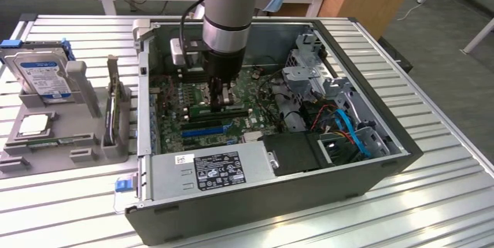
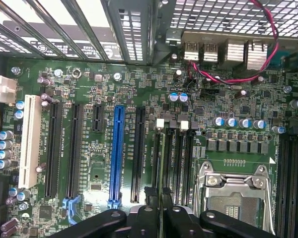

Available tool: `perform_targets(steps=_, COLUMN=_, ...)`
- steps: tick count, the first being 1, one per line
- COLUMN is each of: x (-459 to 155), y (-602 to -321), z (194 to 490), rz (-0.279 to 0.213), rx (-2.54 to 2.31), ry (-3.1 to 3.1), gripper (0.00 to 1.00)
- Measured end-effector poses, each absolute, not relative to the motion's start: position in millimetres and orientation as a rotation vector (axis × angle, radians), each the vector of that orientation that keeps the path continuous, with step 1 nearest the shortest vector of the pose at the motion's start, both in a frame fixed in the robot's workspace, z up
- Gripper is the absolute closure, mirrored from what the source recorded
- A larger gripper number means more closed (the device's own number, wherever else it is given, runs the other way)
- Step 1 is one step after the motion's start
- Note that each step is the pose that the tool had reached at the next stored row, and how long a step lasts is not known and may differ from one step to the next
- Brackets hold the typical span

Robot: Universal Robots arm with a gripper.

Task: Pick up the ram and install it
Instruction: 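Insert the ram into the slot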

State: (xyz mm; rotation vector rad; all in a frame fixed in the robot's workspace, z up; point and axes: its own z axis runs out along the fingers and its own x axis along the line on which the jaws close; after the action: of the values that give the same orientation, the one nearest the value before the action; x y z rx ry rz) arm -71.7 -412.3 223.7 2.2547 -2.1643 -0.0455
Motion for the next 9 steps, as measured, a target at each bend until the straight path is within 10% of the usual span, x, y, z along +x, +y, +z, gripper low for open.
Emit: perform_targets(steps=9, x=-72.1, y=-412.3, z=222.8, rz=-0.045, rx=2.254, ry=-2.164, gripper=0.87)
